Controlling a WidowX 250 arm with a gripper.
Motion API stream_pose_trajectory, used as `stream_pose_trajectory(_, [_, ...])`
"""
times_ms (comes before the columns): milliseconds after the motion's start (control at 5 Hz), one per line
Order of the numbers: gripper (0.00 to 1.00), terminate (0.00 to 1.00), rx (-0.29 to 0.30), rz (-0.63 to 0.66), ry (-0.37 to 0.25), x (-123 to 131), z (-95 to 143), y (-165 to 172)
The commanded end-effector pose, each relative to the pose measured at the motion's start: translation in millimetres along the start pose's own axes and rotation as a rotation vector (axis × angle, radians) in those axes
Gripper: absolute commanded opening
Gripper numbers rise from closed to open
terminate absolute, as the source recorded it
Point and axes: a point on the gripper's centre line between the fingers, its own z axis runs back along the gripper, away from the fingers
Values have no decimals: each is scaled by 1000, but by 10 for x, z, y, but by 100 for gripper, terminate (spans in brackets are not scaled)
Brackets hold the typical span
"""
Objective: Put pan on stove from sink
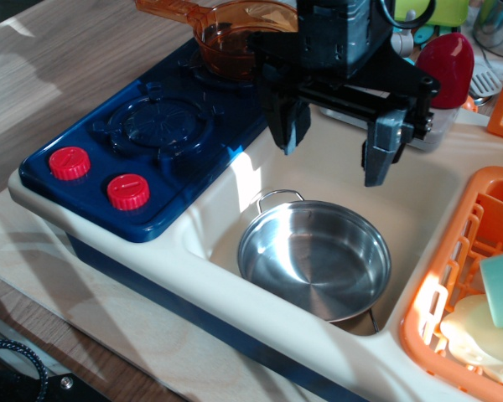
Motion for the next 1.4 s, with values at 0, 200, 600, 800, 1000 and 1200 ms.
stream_pose_trajectory(0, [100,0,0,0,0,0,0,0])
stream_pose_trajectory(200, [100,0,41,172,-31,33,-34,-25])
stream_pose_trajectory(600, [100,0,77,533,-126,144,-176,-203])
stream_pose_trajectory(800, [100,0,48,606,-121,203,-254,-217])
stream_pose_trajectory(1000, [100,0,36,694,-149,249,-397,-221])
stream_pose_trajectory(1200, [100,0,0,741,-139,243,-479,-196])
